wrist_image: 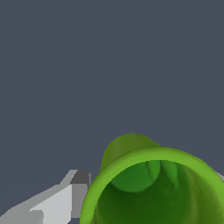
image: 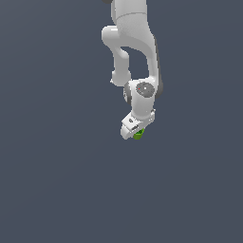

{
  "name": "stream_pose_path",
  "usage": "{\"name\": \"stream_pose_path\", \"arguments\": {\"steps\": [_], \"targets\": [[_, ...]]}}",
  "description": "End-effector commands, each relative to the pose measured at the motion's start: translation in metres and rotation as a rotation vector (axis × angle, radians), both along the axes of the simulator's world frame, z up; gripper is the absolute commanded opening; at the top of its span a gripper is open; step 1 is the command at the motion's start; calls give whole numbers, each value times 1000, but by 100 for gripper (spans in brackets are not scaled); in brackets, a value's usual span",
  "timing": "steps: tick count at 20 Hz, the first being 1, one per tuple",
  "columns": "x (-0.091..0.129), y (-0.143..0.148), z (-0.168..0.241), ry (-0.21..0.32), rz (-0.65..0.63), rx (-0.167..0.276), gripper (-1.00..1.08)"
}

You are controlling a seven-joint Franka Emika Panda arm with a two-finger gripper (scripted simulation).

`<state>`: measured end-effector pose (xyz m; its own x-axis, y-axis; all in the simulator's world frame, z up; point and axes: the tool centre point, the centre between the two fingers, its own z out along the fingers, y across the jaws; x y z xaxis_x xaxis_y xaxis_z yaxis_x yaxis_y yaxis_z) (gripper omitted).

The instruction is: Pick up the object and move it to a goal position.

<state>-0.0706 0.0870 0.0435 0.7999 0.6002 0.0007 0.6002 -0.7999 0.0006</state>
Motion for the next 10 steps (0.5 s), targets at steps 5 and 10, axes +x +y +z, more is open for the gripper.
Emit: {"name": "stream_pose_path", "arguments": {"steps": [5,10], "targets": [[6,4,1,-1,-1,0,-100],[20,14,2,-1,-1,0,-100]]}}
